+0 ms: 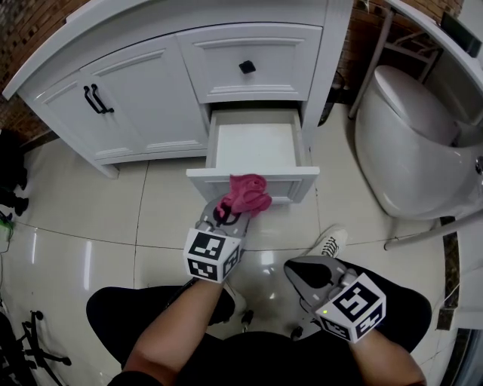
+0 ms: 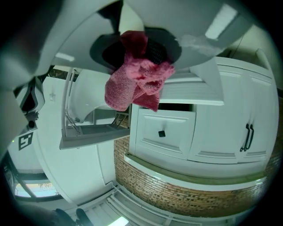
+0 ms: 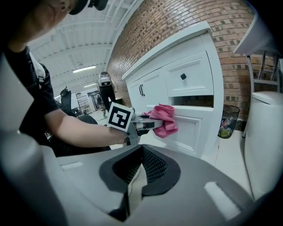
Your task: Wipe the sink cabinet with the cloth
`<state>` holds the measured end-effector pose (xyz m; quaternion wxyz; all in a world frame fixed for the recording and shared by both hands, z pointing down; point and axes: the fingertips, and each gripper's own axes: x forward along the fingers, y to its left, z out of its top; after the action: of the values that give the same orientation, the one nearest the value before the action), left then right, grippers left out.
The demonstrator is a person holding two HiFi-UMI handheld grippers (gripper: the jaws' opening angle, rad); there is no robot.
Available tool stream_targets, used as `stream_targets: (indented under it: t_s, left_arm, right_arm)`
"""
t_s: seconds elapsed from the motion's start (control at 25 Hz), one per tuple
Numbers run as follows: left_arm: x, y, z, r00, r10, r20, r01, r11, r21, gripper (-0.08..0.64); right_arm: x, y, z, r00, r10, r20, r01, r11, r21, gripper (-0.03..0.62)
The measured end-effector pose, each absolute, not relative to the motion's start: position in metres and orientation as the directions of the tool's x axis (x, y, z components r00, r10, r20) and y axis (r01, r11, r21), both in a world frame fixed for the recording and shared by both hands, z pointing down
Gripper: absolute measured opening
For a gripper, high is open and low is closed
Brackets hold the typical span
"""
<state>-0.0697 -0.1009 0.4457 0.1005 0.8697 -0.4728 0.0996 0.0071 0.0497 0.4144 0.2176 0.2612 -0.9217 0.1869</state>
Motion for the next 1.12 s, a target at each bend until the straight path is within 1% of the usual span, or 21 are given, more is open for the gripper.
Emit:
stream_targets:
  t_s: [0.28, 0.48, 0.8, 1.12]
  left_arm:
    - [-0.12, -0.103, 0.448, 0.432, -0.859, 0.276, -0.901, -0.423, 0.094, 0.091]
    - [-0.145, -0.104, 0.448, 0.382, -0.883, 0.274, -0.924, -0.373, 0.087, 0.091]
    - [-0.164, -0.106, 0.452, 0.339, -0.899, 0.276, -0.941, -0.33, 0.079, 0.091]
    - [-0.189, -0.102, 0.454, 0.259, -0.929, 0.264, -0.966, -0.244, 0.086, 0.091]
  right_arm:
    - [-0.005, 0.053, 0.408, -0.781, -0.377, 0.498, -0.535, 0.815, -0.223, 0.008]
    - [-0.007, 0.054, 0.408, -0.781, -0.375, 0.499, -0.535, 0.814, -0.226, 0.008]
    - [-0.006, 0.052, 0.411, -0.776, -0.381, 0.502, -0.543, 0.808, -0.227, 0.008]
    - [-0.005, 0.051, 0.411, -0.775, -0.386, 0.501, -0.547, 0.806, -0.225, 0.008]
